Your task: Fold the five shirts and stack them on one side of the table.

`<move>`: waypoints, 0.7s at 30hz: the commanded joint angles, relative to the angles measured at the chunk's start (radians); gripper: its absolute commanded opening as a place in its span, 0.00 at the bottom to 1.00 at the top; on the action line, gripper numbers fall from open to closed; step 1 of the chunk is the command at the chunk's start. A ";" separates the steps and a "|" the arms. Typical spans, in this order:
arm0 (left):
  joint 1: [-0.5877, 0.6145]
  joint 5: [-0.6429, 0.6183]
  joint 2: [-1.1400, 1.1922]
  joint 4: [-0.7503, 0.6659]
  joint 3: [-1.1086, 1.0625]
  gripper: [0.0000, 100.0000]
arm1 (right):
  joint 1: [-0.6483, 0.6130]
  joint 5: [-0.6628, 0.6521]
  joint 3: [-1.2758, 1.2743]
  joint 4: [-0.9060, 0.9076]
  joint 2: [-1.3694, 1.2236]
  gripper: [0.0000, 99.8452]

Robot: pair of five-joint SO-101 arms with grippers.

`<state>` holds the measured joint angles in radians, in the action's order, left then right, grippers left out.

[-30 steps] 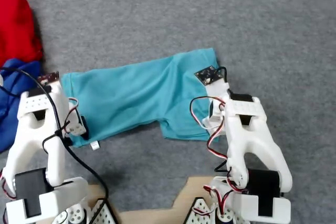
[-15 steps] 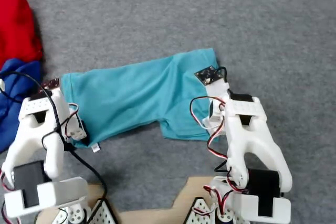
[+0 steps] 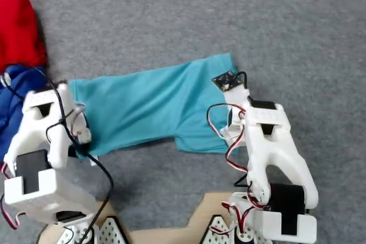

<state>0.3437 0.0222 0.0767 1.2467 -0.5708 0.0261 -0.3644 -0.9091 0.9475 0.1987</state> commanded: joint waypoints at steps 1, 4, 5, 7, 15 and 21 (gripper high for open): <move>0.002 0.005 -0.007 0.058 0.149 0.02 | 0.035 0.009 0.062 0.037 0.007 0.01; 0.002 0.005 0.001 0.072 0.238 0.02 | 0.067 0.000 0.105 0.054 0.025 0.01; 0.002 0.005 0.001 0.072 0.256 0.02 | 0.071 0.000 0.117 0.055 0.042 0.01; 0.002 0.005 0.001 0.087 0.288 0.02 | 0.071 -0.009 0.137 0.080 0.085 0.01; 0.002 0.005 -0.002 0.183 0.384 0.02 | 0.065 -0.028 0.137 0.114 0.213 0.01; 0.002 0.003 0.002 0.230 0.500 0.02 | 0.056 -0.051 0.151 0.132 0.236 0.01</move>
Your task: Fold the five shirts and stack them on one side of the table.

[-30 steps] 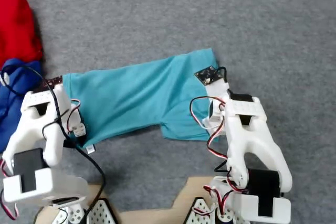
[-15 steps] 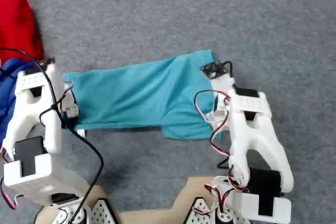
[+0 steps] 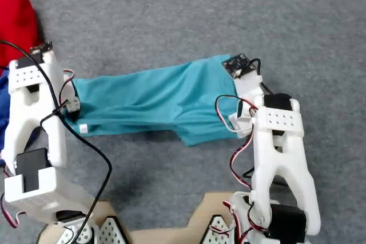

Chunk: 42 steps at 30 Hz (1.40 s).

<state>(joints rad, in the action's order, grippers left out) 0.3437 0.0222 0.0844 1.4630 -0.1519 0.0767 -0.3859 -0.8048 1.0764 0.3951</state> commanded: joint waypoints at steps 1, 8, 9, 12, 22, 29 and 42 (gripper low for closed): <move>0.002 0.003 -0.005 0.009 0.081 0.02 | -0.005 -0.049 0.035 -0.003 0.035 0.01; 0.002 0.003 -0.005 -0.031 0.034 0.02 | -0.053 -0.061 -0.059 -0.083 -0.001 0.05; 0.000 0.003 -0.005 -0.031 0.029 0.02 | -0.053 -0.061 -0.067 -0.098 -0.001 0.07; -0.012 0.003 -0.005 -0.031 0.028 0.02 | -0.048 -0.061 -0.097 -0.140 -0.001 0.14; -0.031 0.003 -0.007 -0.029 0.026 0.02 | -0.047 -0.061 -0.105 -0.143 -0.001 0.14; -0.029 0.003 -0.007 -0.028 0.026 0.02 | -0.093 -0.054 -0.157 -0.141 -0.001 0.14; -0.029 0.003 -0.007 -0.029 0.026 0.02 | -0.160 0.023 -0.197 -0.199 -0.002 0.14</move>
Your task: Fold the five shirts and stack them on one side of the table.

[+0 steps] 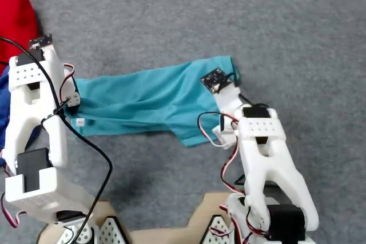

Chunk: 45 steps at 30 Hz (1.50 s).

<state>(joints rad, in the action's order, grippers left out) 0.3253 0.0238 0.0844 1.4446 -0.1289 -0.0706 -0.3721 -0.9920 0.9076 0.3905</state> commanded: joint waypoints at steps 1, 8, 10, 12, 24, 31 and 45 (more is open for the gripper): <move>-0.011 0.002 -0.007 -0.011 0.003 0.02 | -0.013 0.009 -0.013 -0.035 0.002 0.14; -0.006 0.002 -0.007 -0.012 0.003 0.02 | -0.008 0.011 0.031 -0.058 -0.116 0.08; -0.006 0.002 -0.007 -0.012 0.003 0.02 | -0.007 0.011 0.062 -0.052 -0.163 0.03; -0.005 0.002 -0.007 -0.012 0.003 0.02 | -0.007 0.011 0.082 -0.049 -0.189 0.01; -0.005 0.003 -0.015 -0.014 0.028 0.02 | 0.007 0.011 0.090 0.012 -0.059 0.01; 0.018 0.008 -0.008 -0.012 0.190 0.02 | 0.076 -0.002 0.234 0.132 0.058 0.01; 0.008 0.002 0.001 -0.213 0.509 0.02 | 0.090 -0.035 1.041 0.250 -0.283 0.01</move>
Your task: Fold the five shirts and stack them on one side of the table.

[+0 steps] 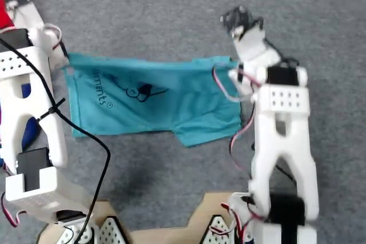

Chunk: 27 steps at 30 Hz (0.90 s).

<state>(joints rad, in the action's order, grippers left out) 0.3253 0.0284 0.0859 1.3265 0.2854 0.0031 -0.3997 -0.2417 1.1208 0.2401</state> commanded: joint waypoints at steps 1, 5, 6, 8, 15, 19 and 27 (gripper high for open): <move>-0.002 -0.003 0.008 -0.129 0.112 0.02 | 0.016 -0.015 0.397 0.055 -0.206 0.01; -0.017 -0.003 0.061 -0.233 0.163 0.02 | 0.007 -0.034 0.854 0.133 -0.512 0.01; -0.020 -0.003 0.082 -0.256 0.172 0.02 | 0.007 -0.038 0.972 0.152 -0.587 0.01; -0.029 -0.003 0.137 -0.305 0.173 0.02 | 0.002 -0.061 1.213 0.187 -0.730 0.01; -0.034 -0.003 0.283 -0.396 0.175 0.02 | -0.031 -0.068 1.819 0.219 -1.167 0.01; -0.026 -0.003 0.308 -0.390 0.164 0.02 | -0.047 -0.061 1.911 0.163 -1.276 0.01; -0.052 -0.002 0.300 -0.107 0.173 0.02 | -0.050 0.017 1.908 0.249 -1.233 0.01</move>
<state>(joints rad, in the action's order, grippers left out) 0.2823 0.0284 0.4097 1.1162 0.4051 -0.0460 -0.3982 1.6118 1.3157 -1.0395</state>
